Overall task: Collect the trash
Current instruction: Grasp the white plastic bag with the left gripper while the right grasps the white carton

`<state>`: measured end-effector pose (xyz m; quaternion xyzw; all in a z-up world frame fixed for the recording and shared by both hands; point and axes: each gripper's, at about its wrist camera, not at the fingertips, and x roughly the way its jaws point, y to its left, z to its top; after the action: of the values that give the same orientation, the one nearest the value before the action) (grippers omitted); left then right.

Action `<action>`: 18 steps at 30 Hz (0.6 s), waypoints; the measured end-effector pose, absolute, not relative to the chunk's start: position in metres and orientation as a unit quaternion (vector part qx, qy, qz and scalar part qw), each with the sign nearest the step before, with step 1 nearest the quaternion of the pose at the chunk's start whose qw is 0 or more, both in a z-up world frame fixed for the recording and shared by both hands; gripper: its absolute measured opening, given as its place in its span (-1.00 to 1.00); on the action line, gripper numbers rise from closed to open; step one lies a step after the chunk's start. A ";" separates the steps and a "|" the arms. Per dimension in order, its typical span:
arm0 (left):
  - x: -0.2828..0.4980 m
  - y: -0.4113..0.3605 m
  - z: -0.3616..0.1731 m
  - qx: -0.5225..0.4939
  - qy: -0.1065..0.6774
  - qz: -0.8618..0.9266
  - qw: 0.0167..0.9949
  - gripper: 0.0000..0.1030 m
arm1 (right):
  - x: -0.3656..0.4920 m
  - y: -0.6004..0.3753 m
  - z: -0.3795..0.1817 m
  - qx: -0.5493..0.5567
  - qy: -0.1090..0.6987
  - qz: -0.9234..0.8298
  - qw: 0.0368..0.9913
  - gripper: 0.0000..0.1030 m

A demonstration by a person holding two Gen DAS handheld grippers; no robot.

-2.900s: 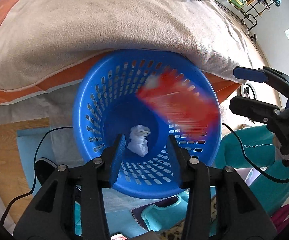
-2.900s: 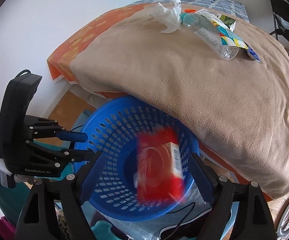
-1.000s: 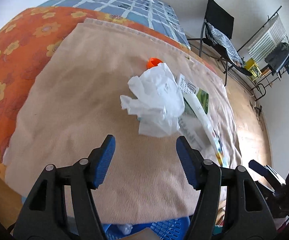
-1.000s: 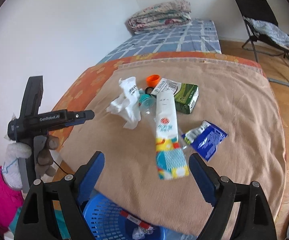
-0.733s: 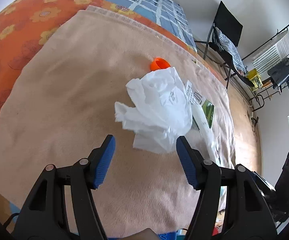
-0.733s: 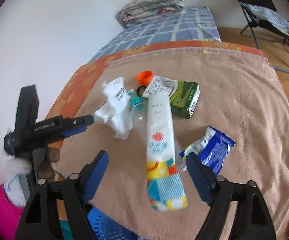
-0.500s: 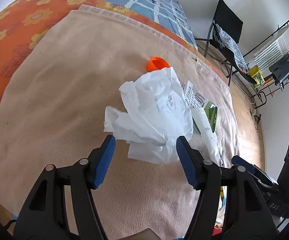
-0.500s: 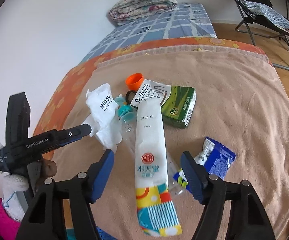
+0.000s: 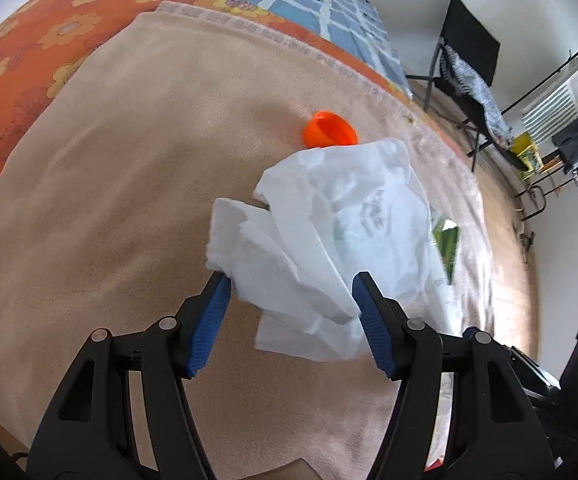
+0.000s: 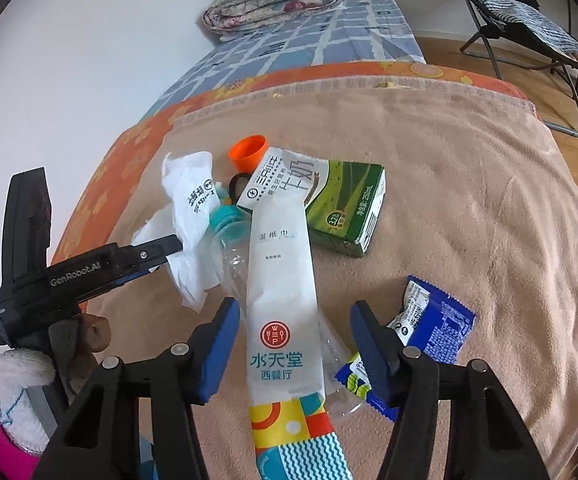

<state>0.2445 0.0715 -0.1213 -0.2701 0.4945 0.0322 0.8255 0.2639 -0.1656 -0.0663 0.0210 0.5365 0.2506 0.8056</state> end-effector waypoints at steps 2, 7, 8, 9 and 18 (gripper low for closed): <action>0.243 0.073 -0.122 -0.277 0.490 0.029 0.826 -0.05 | 0.264 -0.163 -0.069 0.016 0.540 0.251 0.803 0.06; 0.243 0.073 -0.119 -0.266 0.478 0.015 0.837 -0.60 | 0.266 -0.160 -0.074 0.016 0.545 0.251 0.800 -0.25; 0.242 0.073 -0.119 -0.266 0.476 0.013 0.838 -0.64 | 0.266 -0.161 -0.075 0.019 0.546 0.251 0.799 -0.27; 0.241 0.074 -0.118 -0.267 0.474 0.013 0.839 -0.70 | 0.266 -0.162 -0.076 0.024 0.546 0.253 0.799 -0.32; 0.234 0.080 -0.098 -0.280 0.435 0.000 0.856 -0.87 | 0.264 -0.172 -0.065 0.047 0.523 0.260 0.811 -0.71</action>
<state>0.2342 0.0802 -0.0977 -0.2800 0.4350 -0.0005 0.8558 0.2639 -0.1724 -0.0647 0.0473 0.5226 0.2595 0.8108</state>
